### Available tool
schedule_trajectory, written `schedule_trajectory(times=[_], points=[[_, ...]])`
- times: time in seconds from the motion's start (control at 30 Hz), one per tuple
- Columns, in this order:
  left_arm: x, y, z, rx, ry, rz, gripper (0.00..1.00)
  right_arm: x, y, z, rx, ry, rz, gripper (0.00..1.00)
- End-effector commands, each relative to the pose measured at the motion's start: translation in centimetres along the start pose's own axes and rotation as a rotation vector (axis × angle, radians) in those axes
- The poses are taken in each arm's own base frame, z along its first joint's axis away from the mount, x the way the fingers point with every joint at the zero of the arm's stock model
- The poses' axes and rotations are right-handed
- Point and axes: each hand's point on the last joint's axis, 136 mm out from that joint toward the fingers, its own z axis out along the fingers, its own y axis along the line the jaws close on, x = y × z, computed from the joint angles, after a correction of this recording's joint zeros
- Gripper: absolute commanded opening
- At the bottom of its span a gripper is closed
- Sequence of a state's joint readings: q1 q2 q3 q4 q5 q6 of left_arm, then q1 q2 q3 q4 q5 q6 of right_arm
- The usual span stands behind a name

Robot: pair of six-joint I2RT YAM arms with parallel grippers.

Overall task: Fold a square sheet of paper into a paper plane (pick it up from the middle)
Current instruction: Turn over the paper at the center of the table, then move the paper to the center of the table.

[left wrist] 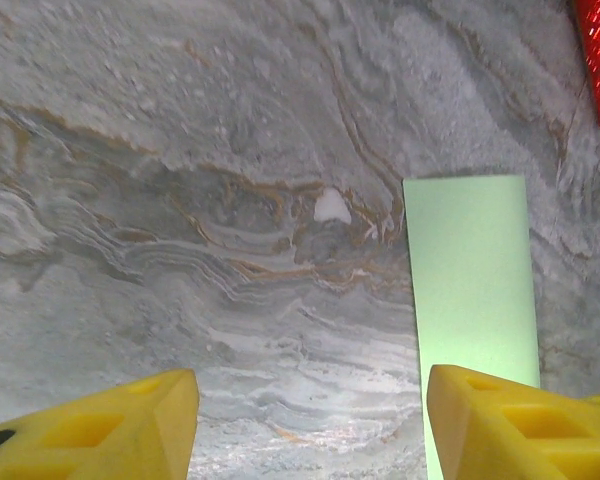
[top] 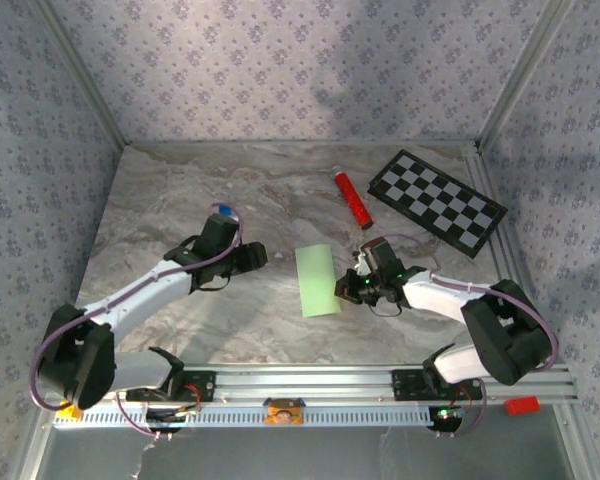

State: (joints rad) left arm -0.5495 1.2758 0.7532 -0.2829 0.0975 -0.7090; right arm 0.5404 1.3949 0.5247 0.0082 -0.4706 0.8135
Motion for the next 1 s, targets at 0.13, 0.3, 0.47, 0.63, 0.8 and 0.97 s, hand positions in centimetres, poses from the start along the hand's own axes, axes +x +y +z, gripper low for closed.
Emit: schedule_trajectory(times=[0.13, 0.3, 0.47, 0.63, 0.8, 0.97], points=[[0.4, -2.1, 1.0, 0.099, 0.076, -0.032, 0.6, 1.6, -1.0, 0.8, -0.02, 0.078, 0.032, 0.02], [0.9, -2.9, 1.7, 0.132, 0.126, -0.021, 0.57, 2.6, -2.8, 1.5, 0.017, 0.106, 0.053, 0.02], [1.2, -4.0, 2.5, 0.169, 0.18, -0.007, 0.55, 2.7, -3.4, 2.1, 0.032, 0.118, 0.054, 0.02], [1.3, -4.8, 3.4, 0.199, 0.221, -0.02, 0.53, 1.6, -2.4, 2.3, 0.008, 0.089, 0.052, 0.03], [2.0, -5.3, 4.8, 0.228, 0.282, -0.054, 0.48, -0.1, -1.7, 2.6, 0.007, 0.039, 0.075, 0.03], [2.9, -5.8, 6.2, 0.252, 0.336, -0.08, 0.43, -0.8, -1.5, 3.2, 0.001, 0.023, 0.102, 0.03]])
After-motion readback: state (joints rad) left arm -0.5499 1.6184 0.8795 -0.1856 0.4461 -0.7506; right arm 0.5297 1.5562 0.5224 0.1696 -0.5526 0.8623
